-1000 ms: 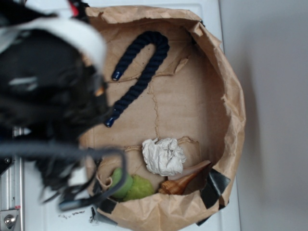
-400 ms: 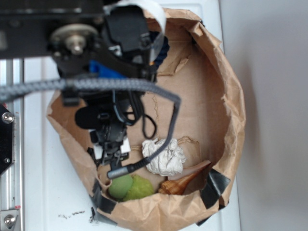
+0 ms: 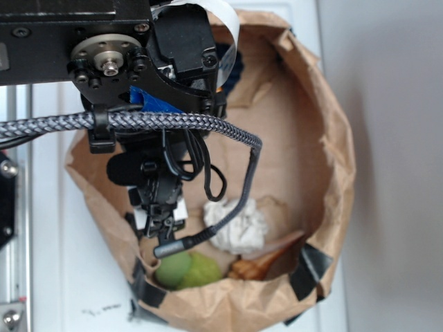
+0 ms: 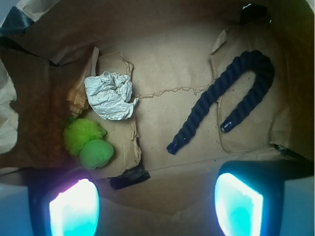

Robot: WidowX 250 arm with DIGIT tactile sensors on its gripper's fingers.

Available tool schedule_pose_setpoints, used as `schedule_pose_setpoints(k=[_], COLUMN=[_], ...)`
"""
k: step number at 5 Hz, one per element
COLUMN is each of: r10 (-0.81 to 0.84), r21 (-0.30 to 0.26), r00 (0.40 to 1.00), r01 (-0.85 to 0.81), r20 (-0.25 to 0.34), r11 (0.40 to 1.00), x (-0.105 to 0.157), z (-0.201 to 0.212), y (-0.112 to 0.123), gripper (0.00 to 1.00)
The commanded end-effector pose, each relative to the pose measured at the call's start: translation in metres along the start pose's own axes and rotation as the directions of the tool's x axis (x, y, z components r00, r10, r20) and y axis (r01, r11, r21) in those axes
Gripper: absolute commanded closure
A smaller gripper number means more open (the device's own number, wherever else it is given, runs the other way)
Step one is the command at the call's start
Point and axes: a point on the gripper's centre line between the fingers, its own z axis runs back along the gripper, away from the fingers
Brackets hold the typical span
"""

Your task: Grab the blue rope.

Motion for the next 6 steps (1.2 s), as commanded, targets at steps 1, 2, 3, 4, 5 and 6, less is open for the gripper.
schedule_pose_setpoints(k=[1, 2, 3, 4, 5, 6], r10=[0.258, 0.275, 0.301, 0.354, 0.406, 0.422], r21=[0.021, 0.026, 0.057, 0.082, 0.105, 0.107], r00=[0.961, 0.957, 0.947, 0.927, 0.901, 0.887], r01=[-0.261, -0.278, -0.309, -0.365, -0.423, -0.445], r20=[0.096, 0.094, 0.108, 0.124, 0.153, 0.189], r11=[0.965, 0.96, 0.949, 0.927, 0.9, 0.889], x=[-0.012, -0.011, -0.001, 0.017, 0.034, 0.036], z=[0.003, -0.006, -0.017, -0.032, -0.047, -0.06], y=[0.006, 0.002, 0.0, 0.0, -0.001, 0.002], gripper=[0.0, 0.0, 0.0, 0.0, 0.0, 0.0])
